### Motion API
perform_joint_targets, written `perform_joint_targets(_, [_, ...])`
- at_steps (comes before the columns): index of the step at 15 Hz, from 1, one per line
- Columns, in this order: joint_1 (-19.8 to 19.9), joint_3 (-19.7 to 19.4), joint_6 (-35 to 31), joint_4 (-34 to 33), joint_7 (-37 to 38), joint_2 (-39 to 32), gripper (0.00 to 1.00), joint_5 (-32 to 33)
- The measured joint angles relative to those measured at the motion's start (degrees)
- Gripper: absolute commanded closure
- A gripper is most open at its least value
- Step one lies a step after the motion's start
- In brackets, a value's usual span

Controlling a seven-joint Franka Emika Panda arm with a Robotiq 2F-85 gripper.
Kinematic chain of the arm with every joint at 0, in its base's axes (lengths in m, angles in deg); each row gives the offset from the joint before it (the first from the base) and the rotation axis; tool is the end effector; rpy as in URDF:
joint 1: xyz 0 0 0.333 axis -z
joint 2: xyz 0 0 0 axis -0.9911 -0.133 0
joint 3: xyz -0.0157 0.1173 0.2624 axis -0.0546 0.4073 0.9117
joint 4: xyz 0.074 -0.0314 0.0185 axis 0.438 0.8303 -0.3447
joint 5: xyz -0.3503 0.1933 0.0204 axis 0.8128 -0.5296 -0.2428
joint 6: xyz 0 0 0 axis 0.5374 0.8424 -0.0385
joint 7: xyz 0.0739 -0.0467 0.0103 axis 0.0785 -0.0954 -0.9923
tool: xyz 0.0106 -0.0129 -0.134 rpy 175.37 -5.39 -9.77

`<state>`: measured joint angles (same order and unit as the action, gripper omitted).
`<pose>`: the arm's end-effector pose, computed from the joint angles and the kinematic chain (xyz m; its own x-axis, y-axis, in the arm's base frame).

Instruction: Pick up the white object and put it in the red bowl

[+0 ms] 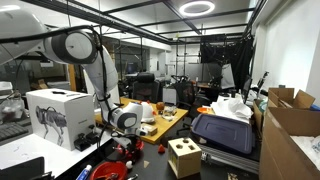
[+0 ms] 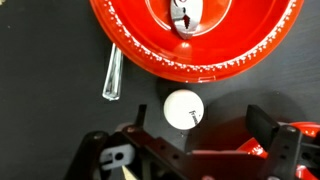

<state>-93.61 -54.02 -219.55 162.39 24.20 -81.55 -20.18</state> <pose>0.5576 0.1448 -0.0605 0.9747 0.1717 -0.1428 0.1662 -0.9848 -0.0499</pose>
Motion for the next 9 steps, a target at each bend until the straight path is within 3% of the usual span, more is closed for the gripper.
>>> perform_joint_targets(9, [0.0,0.0,-1.9,0.0,0.0,-2.0,0.0,0.0])
